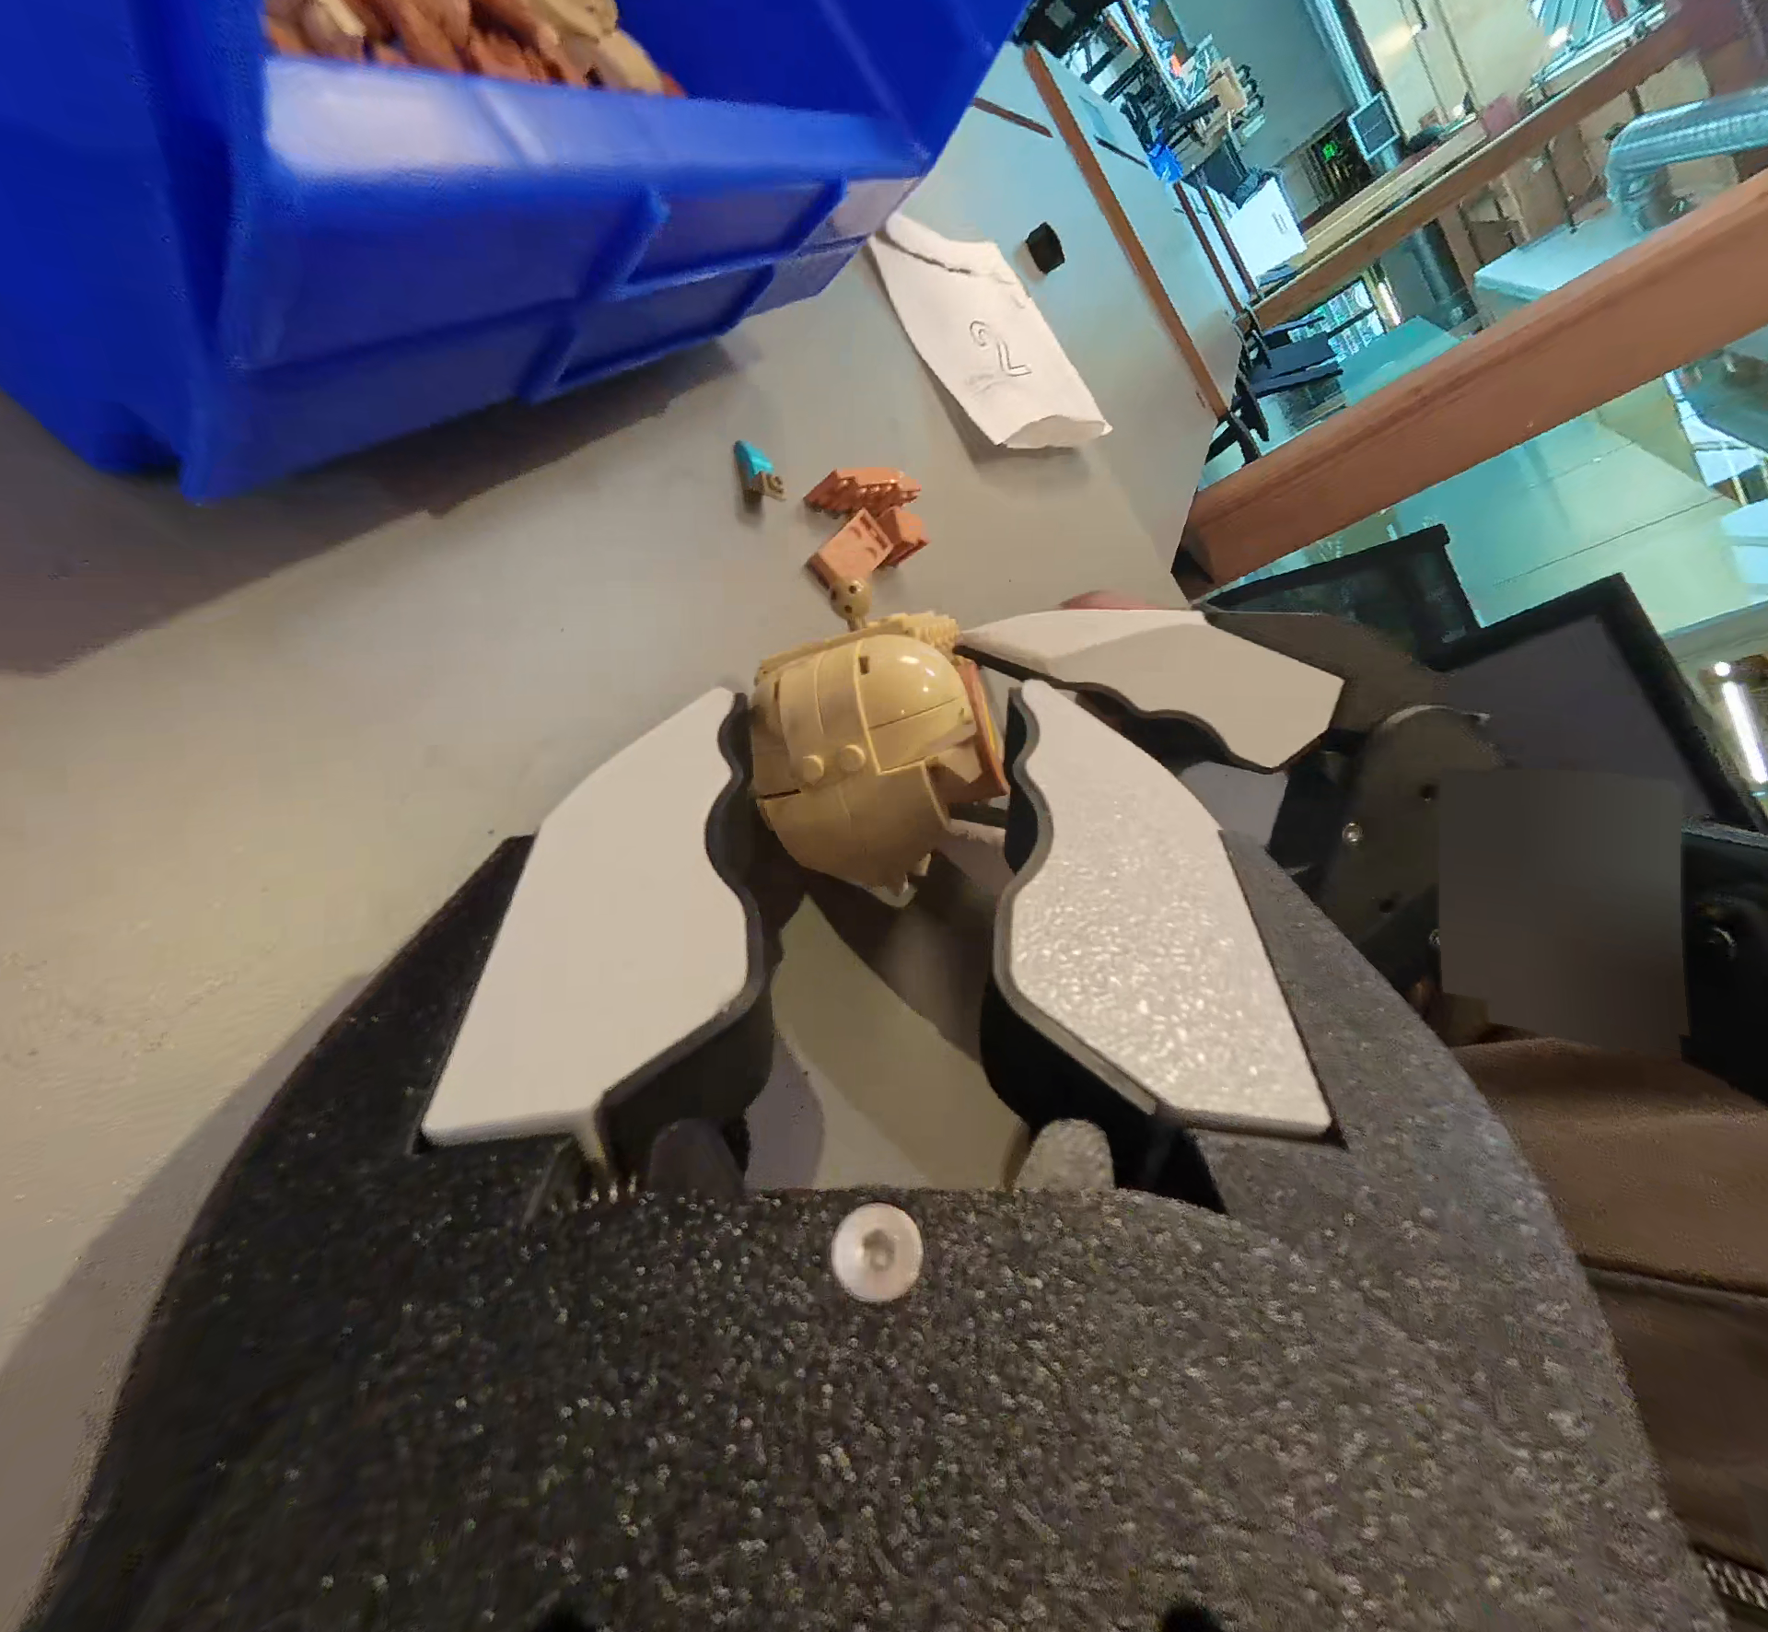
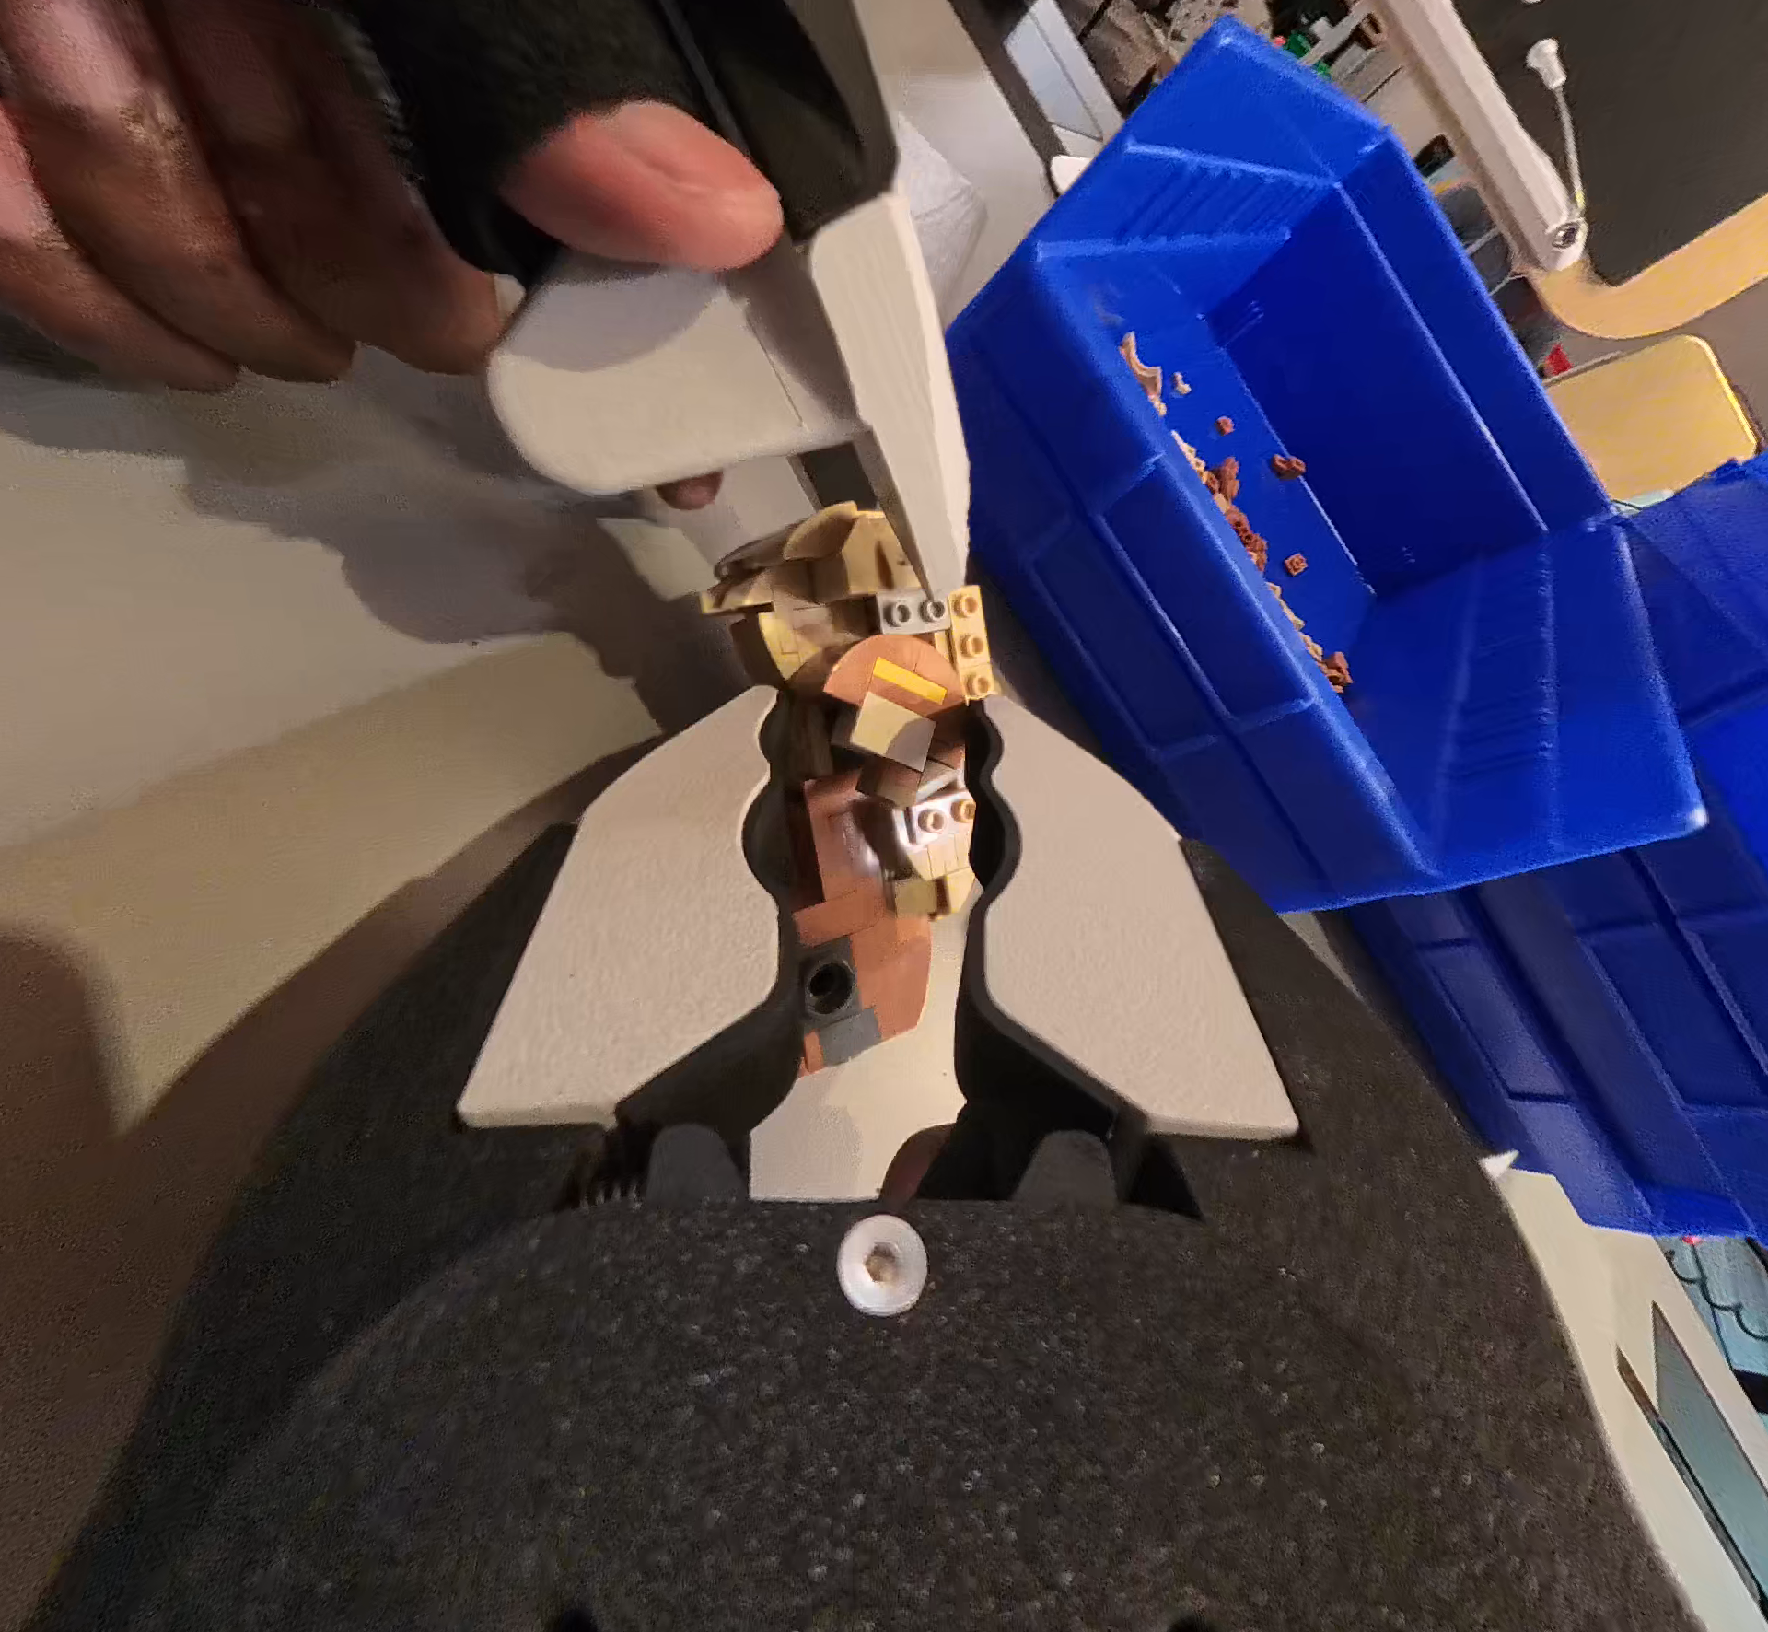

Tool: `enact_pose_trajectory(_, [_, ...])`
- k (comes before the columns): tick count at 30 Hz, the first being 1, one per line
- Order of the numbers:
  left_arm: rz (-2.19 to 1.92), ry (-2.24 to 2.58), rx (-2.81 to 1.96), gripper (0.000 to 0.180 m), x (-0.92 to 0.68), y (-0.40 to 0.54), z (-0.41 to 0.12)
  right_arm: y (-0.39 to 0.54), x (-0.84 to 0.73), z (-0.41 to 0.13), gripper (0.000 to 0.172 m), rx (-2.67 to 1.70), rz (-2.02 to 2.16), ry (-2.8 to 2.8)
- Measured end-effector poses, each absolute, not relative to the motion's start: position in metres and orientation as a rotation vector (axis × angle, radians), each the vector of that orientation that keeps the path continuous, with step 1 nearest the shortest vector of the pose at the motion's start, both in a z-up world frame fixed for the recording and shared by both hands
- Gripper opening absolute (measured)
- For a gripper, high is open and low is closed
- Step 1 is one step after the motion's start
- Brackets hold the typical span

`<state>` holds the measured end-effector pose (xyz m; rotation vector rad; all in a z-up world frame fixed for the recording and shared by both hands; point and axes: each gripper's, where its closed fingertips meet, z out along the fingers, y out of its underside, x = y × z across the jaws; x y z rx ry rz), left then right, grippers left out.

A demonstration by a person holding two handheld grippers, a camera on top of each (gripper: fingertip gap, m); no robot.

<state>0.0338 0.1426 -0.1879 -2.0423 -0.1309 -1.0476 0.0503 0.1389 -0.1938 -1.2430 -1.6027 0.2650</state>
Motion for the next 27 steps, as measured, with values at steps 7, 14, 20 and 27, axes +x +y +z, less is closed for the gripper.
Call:
enact_pose_trajectory(7, [-1.020, -0.154, -2.063, 0.037, 0.028, 0.147, -0.201, 0.140, 0.048, -0.203, 0.031, -1.281, 0.288, -1.640])
enact_pose_trajectory(14, [-1.007, -0.174, -2.072, 0.037, 0.025, 0.148, -0.204, 0.141, 0.045, -0.205, 0.032, -1.276, 0.336, -1.632])
enact_pose_trajectory(20, [-0.970, -0.160, -2.089, 0.038, 0.026, 0.147, -0.206, 0.140, 0.044, -0.205, 0.033, -1.157, 0.225, -1.685])
enact_pose_trajectory(27, [-0.896, -0.132, -2.114, 0.037, 0.026, 0.146, -0.208, 0.140, 0.044, -0.205, 0.033, -1.028, 0.091, -1.749])
